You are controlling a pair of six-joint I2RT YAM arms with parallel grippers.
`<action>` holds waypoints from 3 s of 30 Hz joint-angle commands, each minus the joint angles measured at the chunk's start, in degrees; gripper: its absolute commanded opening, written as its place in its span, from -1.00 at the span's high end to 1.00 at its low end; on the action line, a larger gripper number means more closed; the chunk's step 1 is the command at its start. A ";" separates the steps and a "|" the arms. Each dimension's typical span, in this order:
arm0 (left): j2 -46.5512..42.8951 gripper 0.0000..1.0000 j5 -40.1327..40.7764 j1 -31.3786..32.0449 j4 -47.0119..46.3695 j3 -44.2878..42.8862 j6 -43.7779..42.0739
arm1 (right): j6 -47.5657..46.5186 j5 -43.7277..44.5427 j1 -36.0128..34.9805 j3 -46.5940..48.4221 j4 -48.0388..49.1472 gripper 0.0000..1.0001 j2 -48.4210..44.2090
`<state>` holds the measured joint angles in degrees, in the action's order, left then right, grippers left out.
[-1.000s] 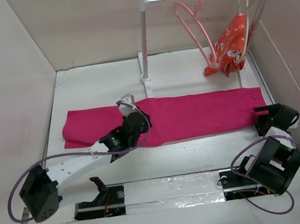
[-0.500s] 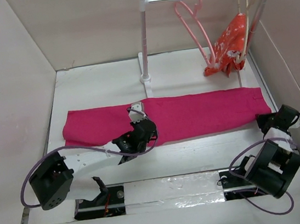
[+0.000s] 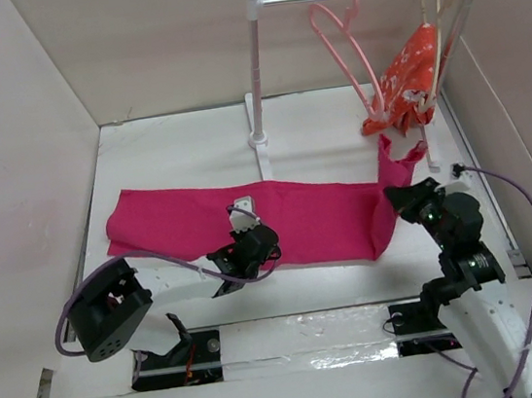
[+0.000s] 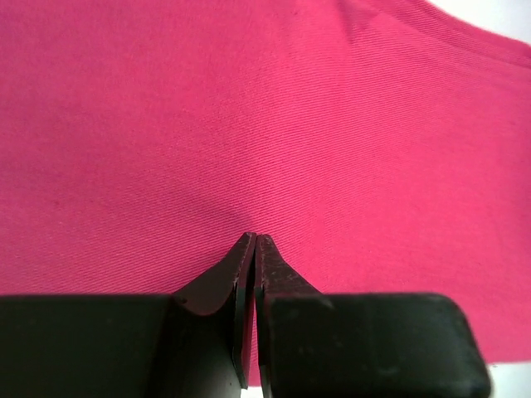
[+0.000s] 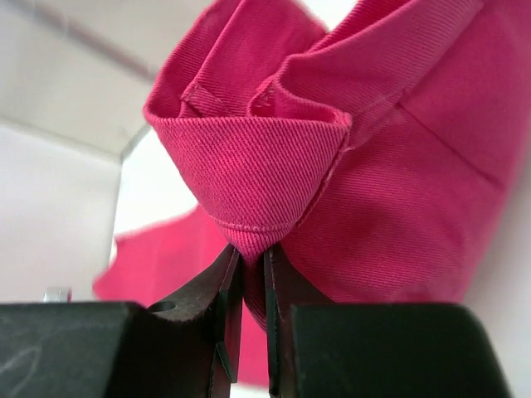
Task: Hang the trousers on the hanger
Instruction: Fold the trousers at the center of the board.
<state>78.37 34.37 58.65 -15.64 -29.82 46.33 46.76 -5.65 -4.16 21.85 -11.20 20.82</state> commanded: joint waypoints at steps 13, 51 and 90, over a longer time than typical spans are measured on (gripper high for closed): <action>6.26 1.00 -2.91 2.43 -3.26 1.35 5.09 | -1.50 28.85 -41.10 29.12 3.38 1.00 20.04; -30.24 0.23 -7.43 -11.05 5.61 -1.46 0.88 | -9.24 18.39 -42.23 52.33 6.28 1.00 42.19; -15.98 -0.44 -28.22 -30.09 -3.34 2.22 -1.95 | 5.10 27.63 -63.86 11.99 14.72 -0.01 45.80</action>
<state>59.83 9.39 28.49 -9.85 -27.59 43.70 51.48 22.48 -67.53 33.78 3.64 66.81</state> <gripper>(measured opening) 0.720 0.493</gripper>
